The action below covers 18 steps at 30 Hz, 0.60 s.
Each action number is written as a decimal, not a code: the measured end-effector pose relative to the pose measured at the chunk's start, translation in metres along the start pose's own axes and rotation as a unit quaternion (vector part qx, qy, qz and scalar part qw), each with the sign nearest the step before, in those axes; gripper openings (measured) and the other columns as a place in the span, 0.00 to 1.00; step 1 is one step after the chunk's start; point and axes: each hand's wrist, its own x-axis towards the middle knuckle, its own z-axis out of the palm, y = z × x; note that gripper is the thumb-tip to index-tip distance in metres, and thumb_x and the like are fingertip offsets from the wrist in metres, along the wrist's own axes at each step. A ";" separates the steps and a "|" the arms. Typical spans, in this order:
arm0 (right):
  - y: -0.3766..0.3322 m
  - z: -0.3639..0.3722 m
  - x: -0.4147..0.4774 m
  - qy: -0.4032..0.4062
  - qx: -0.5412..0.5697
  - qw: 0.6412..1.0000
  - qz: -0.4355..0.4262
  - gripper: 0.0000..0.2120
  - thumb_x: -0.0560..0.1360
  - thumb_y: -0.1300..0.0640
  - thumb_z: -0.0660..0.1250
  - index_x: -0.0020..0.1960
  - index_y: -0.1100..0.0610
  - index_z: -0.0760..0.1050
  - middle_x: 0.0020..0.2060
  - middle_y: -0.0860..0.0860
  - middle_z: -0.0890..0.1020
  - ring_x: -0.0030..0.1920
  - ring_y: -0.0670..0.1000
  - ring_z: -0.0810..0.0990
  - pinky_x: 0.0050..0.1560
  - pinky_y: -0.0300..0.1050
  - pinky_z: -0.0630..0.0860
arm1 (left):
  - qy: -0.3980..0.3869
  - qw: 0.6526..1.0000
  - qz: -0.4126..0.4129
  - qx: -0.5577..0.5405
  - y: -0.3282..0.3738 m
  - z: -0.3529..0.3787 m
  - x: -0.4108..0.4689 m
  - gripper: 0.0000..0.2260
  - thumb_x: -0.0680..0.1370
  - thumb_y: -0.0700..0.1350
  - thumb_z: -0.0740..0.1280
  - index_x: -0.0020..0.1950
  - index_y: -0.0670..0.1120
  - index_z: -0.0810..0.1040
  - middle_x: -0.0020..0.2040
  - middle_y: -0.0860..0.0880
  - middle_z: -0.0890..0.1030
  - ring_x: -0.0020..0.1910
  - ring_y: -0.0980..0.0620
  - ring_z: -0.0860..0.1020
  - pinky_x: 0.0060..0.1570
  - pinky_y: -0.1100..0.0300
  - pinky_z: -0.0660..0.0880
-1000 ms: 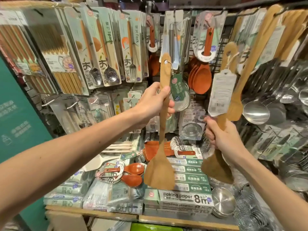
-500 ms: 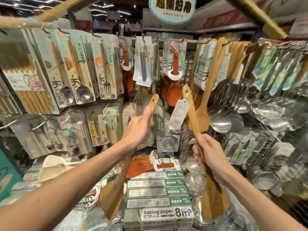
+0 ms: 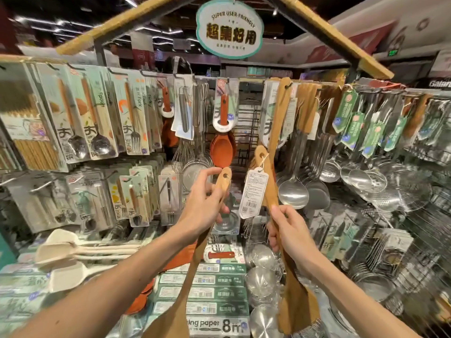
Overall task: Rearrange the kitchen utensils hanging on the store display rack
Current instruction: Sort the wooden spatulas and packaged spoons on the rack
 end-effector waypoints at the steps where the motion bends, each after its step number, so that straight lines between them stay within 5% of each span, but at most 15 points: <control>1: 0.000 -0.005 0.000 -0.005 0.001 1.000 -0.003 0.15 0.83 0.48 0.57 0.48 0.61 0.68 0.32 0.53 0.75 0.28 0.51 0.73 0.28 0.43 0.72 | 0.002 1.000 0.002 -0.003 0.002 0.007 -0.001 0.15 0.84 0.42 0.61 0.69 0.53 0.68 0.49 0.39 0.81 0.33 0.51 0.80 0.32 0.53 0.78; 6: -0.002 -0.029 0.010 -0.051 0.027 0.998 -0.017 0.13 0.83 0.51 0.58 0.55 0.62 0.69 0.33 0.53 0.78 0.30 0.52 0.76 0.31 0.45 0.75 | 0.014 0.999 0.014 -0.049 0.013 0.034 -0.005 0.14 0.82 0.41 0.65 0.64 0.56 0.71 0.48 0.38 0.82 0.36 0.48 0.81 0.38 0.51 0.80; 12: -0.008 -0.046 0.028 -0.037 0.047 0.998 -0.033 0.07 0.85 0.58 0.55 0.54 0.59 0.70 0.33 0.54 0.76 0.31 0.49 0.76 0.34 0.39 0.77 | 0.051 0.997 0.006 -0.056 0.020 0.049 0.001 0.10 0.83 0.41 0.61 0.59 0.56 0.70 0.43 0.43 0.79 0.35 0.50 0.77 0.30 0.57 0.74; 14: -0.008 -0.049 0.035 -0.025 0.066 0.997 -0.014 0.11 0.85 0.55 0.52 0.51 0.59 0.68 0.31 0.52 0.72 0.28 0.47 0.70 0.30 0.38 0.73 | 0.065 0.997 0.007 -0.028 0.018 0.051 0.008 0.02 0.84 0.49 0.59 0.55 0.55 0.70 0.39 0.47 0.77 0.33 0.52 0.75 0.27 0.60 0.70; 18: -0.009 -0.050 0.048 -0.011 0.042 0.999 -0.016 0.19 0.82 0.39 0.49 0.54 0.49 0.73 0.26 0.47 0.69 0.25 0.45 0.68 0.29 0.40 0.69 | 0.092 0.996 -0.003 0.007 0.020 0.055 0.026 0.13 0.83 0.57 0.58 0.50 0.48 0.73 0.37 0.49 0.76 0.32 0.52 0.75 0.31 0.57 0.72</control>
